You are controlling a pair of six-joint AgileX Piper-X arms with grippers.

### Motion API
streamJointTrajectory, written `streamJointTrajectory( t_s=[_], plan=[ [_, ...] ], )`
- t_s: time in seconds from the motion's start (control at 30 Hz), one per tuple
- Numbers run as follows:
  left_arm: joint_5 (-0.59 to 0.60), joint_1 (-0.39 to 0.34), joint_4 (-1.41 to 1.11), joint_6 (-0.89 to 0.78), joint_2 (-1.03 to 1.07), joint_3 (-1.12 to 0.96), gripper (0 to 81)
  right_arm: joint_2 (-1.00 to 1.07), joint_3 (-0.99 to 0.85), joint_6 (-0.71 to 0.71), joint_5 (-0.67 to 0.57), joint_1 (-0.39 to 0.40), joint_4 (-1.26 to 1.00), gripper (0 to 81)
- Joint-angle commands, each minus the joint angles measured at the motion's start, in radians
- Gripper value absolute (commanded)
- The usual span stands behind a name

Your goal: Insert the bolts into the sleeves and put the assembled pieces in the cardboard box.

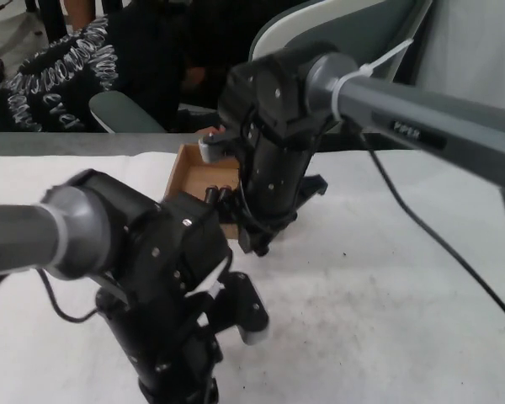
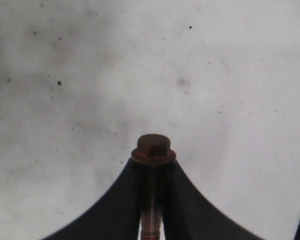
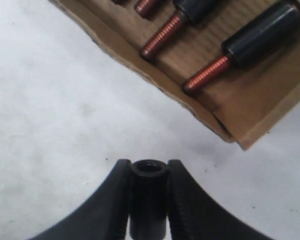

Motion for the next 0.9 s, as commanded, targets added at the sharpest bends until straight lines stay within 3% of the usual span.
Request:
streamJointTrajectory(
  t_s=[0.0, 0.3, 0.57, 0.87],
  plan=[
    [0.04, 0.016, 0.019, -0.022, -0.044, 0.0, 0.8, -0.036, -0.002, -0.011, -0.007, -0.002, 0.009, 0.2],
    [0.118, 0.075, 0.006, -0.078, -0.265, 0.0, 0.8, -0.106, -0.002, -0.019, -0.009, -0.002, 0.057, 0.2],
    [0.113, 0.115, -0.109, -0.26, -0.46, 0.0, 0.8, -0.212, -0.002, -0.019, -0.015, -0.002, 0.037, 0.2],
    [0.067, 0.175, -0.165, -0.317, -0.61, 0.0, 0.8, -0.369, 0.001, -0.019, -0.017, 0.004, 0.014, 0.2]
  ],
)
